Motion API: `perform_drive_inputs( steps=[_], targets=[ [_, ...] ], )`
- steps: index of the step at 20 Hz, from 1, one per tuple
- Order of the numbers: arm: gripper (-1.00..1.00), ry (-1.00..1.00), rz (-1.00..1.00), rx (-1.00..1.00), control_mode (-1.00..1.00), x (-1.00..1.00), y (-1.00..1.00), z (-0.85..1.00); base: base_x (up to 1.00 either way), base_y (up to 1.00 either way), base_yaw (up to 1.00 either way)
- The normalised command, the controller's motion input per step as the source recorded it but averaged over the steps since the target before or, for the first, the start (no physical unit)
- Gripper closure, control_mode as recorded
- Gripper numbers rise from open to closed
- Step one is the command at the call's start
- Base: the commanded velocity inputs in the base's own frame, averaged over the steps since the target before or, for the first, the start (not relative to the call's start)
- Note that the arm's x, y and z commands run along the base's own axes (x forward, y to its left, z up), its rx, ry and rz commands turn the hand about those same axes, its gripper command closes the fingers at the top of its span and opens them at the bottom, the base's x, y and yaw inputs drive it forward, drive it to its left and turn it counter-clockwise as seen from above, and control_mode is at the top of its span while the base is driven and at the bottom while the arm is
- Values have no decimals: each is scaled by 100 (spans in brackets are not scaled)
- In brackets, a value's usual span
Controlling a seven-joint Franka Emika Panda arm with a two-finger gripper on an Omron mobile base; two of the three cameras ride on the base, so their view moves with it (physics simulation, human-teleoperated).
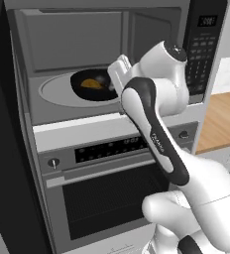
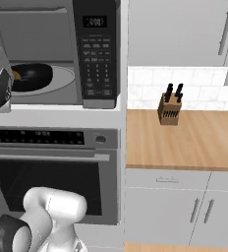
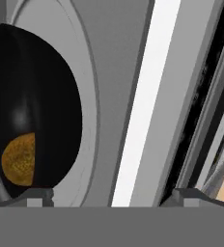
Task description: Pick the avocado from the sink and place it in the bowl. Then pick the bowl and place it in the microwave. Then close the microwave door and press the start button.
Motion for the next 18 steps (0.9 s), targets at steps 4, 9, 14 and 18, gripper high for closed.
perform_drive_inputs(
  steps=[4,9,14,18],
  targets=[
    [-100,0,-1,-22,-100,-21,-20,-7,0,0,0],
    [-100,0,-11,-49,-100,-25,-38,14,0,0,0],
    [-100,-1,-7,-59,-100,-10,-47,2,0,0,0],
    [-100,-11,-5,-65,-100,0,-59,-4,0,0,0]
  ],
)
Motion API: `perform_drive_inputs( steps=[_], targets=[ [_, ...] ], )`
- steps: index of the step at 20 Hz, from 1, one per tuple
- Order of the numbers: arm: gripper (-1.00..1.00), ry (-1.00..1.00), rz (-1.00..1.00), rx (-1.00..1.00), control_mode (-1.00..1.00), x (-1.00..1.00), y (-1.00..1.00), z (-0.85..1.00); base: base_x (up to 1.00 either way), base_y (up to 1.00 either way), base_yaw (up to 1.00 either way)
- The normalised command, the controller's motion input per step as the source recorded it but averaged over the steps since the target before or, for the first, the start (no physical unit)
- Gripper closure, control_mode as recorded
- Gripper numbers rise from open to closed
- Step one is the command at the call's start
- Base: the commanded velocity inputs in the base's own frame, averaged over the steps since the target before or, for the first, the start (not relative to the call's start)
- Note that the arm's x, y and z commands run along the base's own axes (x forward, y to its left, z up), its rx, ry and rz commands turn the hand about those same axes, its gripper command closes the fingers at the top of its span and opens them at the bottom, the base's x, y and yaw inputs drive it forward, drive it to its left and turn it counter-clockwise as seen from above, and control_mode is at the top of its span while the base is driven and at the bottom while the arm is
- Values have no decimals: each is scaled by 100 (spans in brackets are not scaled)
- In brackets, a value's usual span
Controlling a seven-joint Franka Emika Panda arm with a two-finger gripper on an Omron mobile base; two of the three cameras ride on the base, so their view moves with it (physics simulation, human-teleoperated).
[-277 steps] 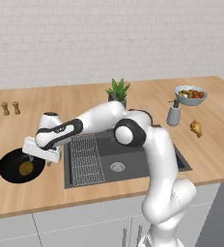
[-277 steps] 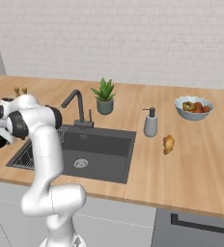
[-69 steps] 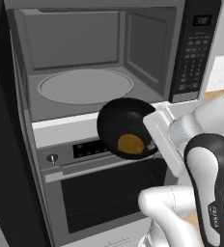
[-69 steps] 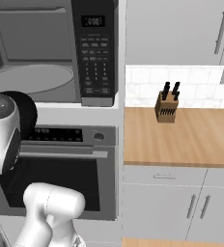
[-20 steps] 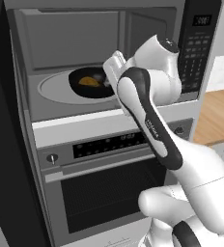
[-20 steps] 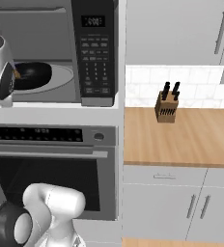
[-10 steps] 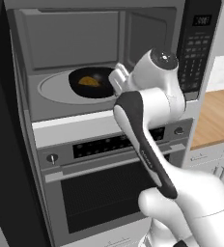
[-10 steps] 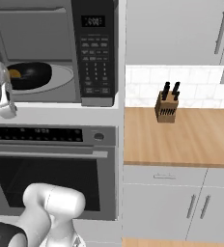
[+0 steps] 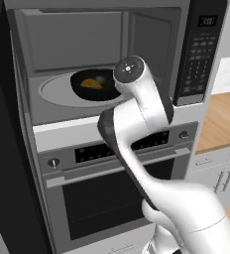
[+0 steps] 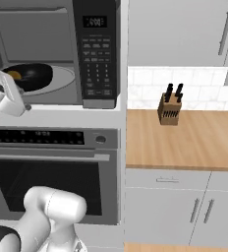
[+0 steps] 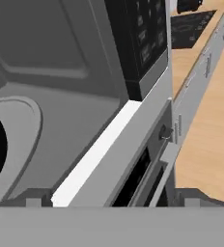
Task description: Pick the avocado from the sink and place it in the bowl. Then pick the bowl and place it in the microwave. Then close the microwave door and press the start button.
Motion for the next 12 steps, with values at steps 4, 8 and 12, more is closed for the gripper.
perform_drive_inputs(
  steps=[4,8,12],
  targets=[
    [-100,-30,-1,-73,-100,0,-42,0,0,0,0],
    [-100,-42,0,-73,-100,-8,-30,-1,0,0,0],
    [-100,-46,0,-69,-100,-14,-12,-4,0,0,0]
  ],
)
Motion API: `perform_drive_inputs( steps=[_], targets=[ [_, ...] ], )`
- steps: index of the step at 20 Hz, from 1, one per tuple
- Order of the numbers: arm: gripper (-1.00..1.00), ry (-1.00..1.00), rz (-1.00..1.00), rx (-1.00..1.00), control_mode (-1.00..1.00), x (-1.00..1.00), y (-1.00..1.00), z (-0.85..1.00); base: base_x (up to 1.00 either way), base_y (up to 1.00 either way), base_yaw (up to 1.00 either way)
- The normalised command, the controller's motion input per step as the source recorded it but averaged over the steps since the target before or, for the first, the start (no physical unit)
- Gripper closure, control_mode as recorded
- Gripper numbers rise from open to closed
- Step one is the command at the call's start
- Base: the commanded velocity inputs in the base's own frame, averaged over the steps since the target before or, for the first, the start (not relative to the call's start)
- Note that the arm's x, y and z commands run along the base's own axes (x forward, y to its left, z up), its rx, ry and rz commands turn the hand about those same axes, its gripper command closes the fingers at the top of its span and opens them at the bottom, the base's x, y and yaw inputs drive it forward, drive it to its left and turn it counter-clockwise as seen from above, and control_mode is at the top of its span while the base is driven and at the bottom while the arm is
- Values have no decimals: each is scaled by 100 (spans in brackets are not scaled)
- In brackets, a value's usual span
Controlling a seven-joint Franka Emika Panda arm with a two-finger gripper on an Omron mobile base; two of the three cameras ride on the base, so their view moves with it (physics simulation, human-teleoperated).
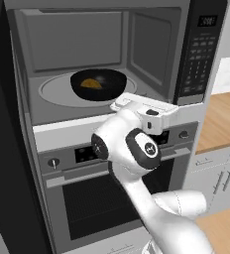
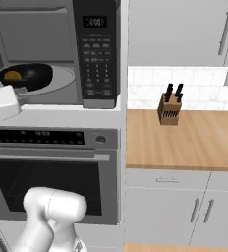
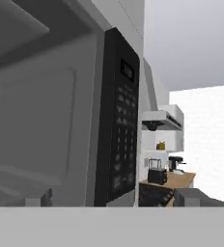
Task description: Pick the avocado from the sink and place it in the bowl. Then pick the bowl and place it in the microwave. Then close the microwave door and press the start button.
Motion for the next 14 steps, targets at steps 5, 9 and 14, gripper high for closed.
perform_drive_inputs(
  steps=[5,9,14],
  targets=[
    [-100,-38,0,-52,-100,-72,16,-15,0,0,0],
    [-100,-21,0,-26,-100,-89,45,-22,0,0,0],
    [-100,-15,-8,-19,-100,-75,43,-22,0,0,0]
  ],
)
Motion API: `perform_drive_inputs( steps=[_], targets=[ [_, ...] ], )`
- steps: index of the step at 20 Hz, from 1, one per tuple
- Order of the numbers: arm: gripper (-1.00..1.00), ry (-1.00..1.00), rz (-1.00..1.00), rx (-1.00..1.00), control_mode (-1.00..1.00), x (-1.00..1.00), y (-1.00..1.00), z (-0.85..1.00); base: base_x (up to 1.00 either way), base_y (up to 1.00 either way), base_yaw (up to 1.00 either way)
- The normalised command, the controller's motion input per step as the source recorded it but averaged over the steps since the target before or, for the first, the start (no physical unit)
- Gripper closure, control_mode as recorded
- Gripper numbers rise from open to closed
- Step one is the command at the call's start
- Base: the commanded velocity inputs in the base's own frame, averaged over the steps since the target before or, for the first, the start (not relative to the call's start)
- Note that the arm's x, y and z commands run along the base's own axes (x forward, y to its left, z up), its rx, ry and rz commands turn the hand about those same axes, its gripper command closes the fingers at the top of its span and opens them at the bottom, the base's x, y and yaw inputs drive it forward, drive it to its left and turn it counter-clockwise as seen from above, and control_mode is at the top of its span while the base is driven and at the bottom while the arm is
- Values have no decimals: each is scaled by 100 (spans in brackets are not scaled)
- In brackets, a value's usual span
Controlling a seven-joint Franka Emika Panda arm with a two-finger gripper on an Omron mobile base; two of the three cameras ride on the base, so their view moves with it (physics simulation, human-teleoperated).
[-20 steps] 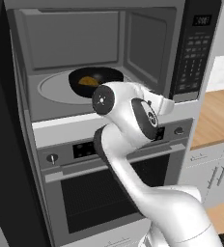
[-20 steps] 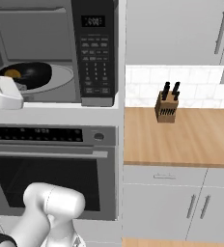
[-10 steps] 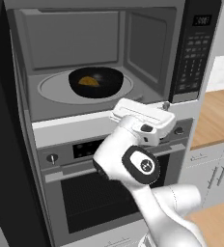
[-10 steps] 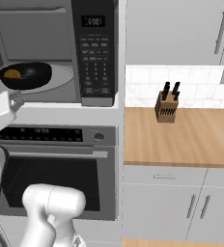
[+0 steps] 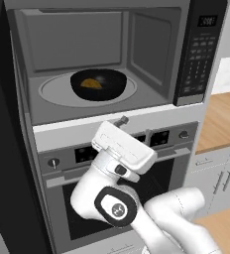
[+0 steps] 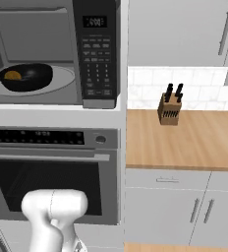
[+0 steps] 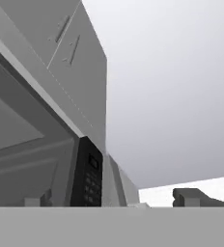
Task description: Pick the avocado from the sink and place it in the bowl. Then pick the bowl and place it in the microwave. Then close the microwave door and press the start button.
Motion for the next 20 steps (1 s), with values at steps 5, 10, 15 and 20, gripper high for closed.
perform_drive_inputs(
  steps=[5,10,15,20],
  targets=[
    [-100,-6,-5,-17,-100,-48,43,-22,0,0,0],
    [-100,-9,0,-16,-100,-42,63,-13,0,0,0],
    [-100,-8,0,-12,-100,-16,68,-14,0,0,0],
    [-100,-11,4,-2,-100,0,49,-44,0,0,0]
  ],
)
